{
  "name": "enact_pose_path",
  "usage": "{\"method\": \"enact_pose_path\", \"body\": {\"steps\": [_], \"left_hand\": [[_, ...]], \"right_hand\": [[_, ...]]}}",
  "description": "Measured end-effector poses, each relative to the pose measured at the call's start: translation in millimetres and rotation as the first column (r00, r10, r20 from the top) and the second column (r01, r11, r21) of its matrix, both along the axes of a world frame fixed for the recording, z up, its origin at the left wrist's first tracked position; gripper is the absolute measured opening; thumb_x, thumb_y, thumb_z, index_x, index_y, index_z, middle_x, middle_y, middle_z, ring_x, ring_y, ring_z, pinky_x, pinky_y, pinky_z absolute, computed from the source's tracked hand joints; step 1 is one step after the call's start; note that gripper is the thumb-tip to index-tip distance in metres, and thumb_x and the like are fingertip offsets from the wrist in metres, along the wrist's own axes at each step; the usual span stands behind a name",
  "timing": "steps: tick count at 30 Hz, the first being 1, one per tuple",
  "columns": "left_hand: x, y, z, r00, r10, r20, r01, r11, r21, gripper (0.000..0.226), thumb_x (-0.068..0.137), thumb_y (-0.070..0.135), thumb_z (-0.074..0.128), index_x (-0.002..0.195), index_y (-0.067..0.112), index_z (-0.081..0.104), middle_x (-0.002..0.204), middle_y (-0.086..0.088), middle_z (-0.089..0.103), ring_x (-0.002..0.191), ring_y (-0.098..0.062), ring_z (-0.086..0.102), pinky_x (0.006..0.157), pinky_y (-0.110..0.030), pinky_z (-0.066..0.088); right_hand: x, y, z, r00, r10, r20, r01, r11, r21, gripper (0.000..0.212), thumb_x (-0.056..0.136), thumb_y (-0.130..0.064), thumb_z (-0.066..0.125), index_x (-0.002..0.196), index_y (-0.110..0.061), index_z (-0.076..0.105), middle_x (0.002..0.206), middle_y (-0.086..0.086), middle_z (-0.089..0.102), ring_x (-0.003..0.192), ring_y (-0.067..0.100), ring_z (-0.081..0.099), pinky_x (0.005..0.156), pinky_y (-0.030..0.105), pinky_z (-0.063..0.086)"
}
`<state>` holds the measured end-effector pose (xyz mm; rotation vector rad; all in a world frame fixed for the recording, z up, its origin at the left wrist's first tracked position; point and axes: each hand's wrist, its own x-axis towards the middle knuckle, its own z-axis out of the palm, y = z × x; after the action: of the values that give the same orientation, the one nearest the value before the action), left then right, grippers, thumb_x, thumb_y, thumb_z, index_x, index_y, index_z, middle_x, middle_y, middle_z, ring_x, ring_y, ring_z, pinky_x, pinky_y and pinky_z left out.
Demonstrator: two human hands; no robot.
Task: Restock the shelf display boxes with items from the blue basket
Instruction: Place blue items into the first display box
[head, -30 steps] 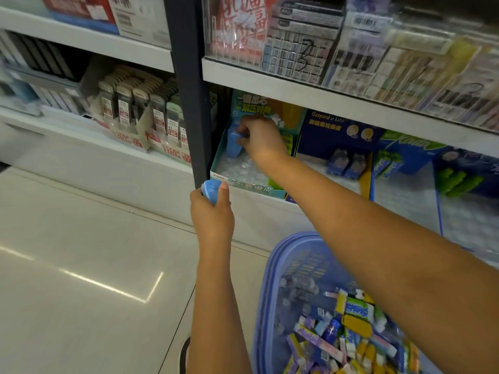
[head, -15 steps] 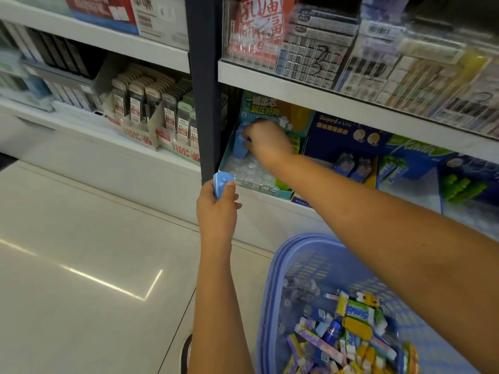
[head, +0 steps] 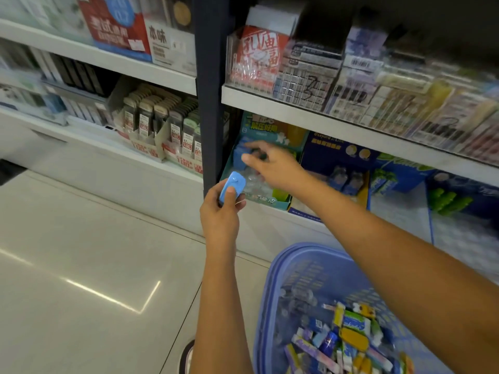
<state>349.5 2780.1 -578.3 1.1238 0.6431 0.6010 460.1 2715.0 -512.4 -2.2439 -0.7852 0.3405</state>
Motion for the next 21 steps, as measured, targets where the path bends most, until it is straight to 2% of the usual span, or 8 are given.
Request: {"method": "enact_pose_path", "body": {"steps": [1, 2, 5, 8, 11, 13, 17, 21], "left_hand": [[2.2, 0.3, 0.6, 1.0, -0.001, 0.012, 0.001, 1.0, 0.013, 0.019, 0.095, 0.016, 0.054, 0.111, 0.015, 0.064, 0.102, -0.007, 0.067, 0.081, -0.012, 0.068, 0.07, -0.019, 0.054], [4.0, 0.3, 1.3, 1.0, -0.006, 0.024, 0.005, 1.0, 0.029, 0.017, 0.095, 0.017, 0.055, 0.109, 0.017, 0.065, 0.102, -0.007, 0.068, 0.083, -0.012, 0.068, 0.07, -0.019, 0.054], [7.0, 0.3, 3.1, 0.996, -0.019, 0.084, 0.015, 0.998, 0.055, 0.013, 0.093, 0.017, 0.059, 0.102, 0.024, 0.067, 0.103, -0.005, 0.069, 0.089, -0.013, 0.069, 0.072, -0.02, 0.055], [9.5, 1.4, 0.7, 1.0, -0.002, 0.028, -0.002, 0.991, 0.137, 0.022, 0.095, 0.02, 0.056, 0.115, 0.021, 0.062, 0.113, -0.002, 0.066, 0.101, -0.013, 0.065, 0.081, -0.022, 0.054], [8.6, 0.9, -8.5, 0.974, 0.046, -0.22, 0.048, 0.915, 0.401, 0.037, 0.097, 0.024, 0.051, 0.132, 0.016, 0.051, 0.13, 0.001, 0.055, 0.116, -0.012, 0.055, 0.093, -0.018, 0.042], [4.7, -3.6, -16.5, 0.954, 0.055, -0.296, 0.128, 0.815, 0.565, 0.038, 0.097, 0.018, 0.05, 0.134, 0.013, 0.051, 0.138, -0.001, 0.046, 0.124, -0.014, 0.048, 0.097, -0.014, 0.033], [0.3, -9.8, -27.4, 0.948, 0.02, -0.319, 0.18, 0.79, 0.585, 0.043, 0.097, 0.016, 0.049, 0.14, 0.019, 0.044, 0.135, -0.001, 0.041, 0.121, -0.012, 0.047, 0.097, -0.014, 0.033], [0.5, -11.3, -31.9, 0.961, -0.011, -0.277, 0.176, 0.795, 0.58, 0.045, 0.096, 0.012, 0.05, 0.14, 0.021, 0.045, 0.133, 0.002, 0.04, 0.119, -0.012, 0.048, 0.1, -0.021, 0.04]], "right_hand": [[-6.0, -5.9, 0.5, 0.987, 0.044, -0.153, -0.028, 0.994, 0.106, 0.027, 0.092, -0.021, 0.059, 0.119, -0.017, 0.058, 0.104, 0.003, 0.063, 0.081, 0.016, 0.064, 0.068, 0.02, 0.054], [-11.6, -10.3, 2.1, 0.973, 0.078, -0.218, -0.042, 0.985, 0.165, 0.022, 0.091, -0.014, 0.061, 0.112, -0.017, 0.062, 0.1, 0.001, 0.065, 0.075, 0.012, 0.066, 0.065, 0.018, 0.056], [-11.5, -17.1, 6.6, 0.958, 0.091, -0.271, -0.039, 0.981, 0.192, 0.022, 0.086, -0.003, 0.065, 0.107, -0.011, 0.064, 0.096, 0.005, 0.067, 0.08, 0.013, 0.067, 0.074, 0.023, 0.059], [-4.4, -11.0, 7.7, 0.958, 0.048, -0.284, 0.005, 0.983, 0.182, 0.023, 0.084, -0.004, 0.067, 0.106, -0.009, 0.063, 0.095, 0.01, 0.068, 0.082, 0.018, 0.068, 0.076, 0.025, 0.059], [11.2, 1.1, -0.1, 0.982, -0.186, -0.03, 0.189, 0.969, 0.159, 0.023, 0.083, -0.007, 0.068, 0.106, -0.01, 0.063, 0.086, 0.001, 0.063, 0.082, 0.018, 0.063, 0.075, 0.025, 0.056], [18.9, 9.5, -5.6, 0.969, -0.206, 0.137, 0.194, 0.976, 0.098, 0.024, 0.086, -0.009, 0.064, 0.11, -0.01, 0.062, 0.089, 0.002, 0.062, 0.086, 0.019, 0.06, 0.08, 0.031, 0.053], [22.4, 23.7, -16.9, 0.963, -0.065, 0.261, 0.089, 0.993, -0.082, 0.029, 0.091, -0.014, 0.058, 0.119, -0.009, 0.063, 0.116, 0.016, 0.066, 0.104, 0.029, 0.061, 0.092, 0.036, 0.048], [17.5, 27.0, -20.2, 0.924, 0.005, 0.382, 0.031, 0.996, -0.087, 0.028, 0.091, -0.017, 0.057, 0.115, -0.007, 0.067, 0.116, 0.021, 0.065, 0.106, 0.034, 0.06, 0.092, 0.038, 0.046]]}}
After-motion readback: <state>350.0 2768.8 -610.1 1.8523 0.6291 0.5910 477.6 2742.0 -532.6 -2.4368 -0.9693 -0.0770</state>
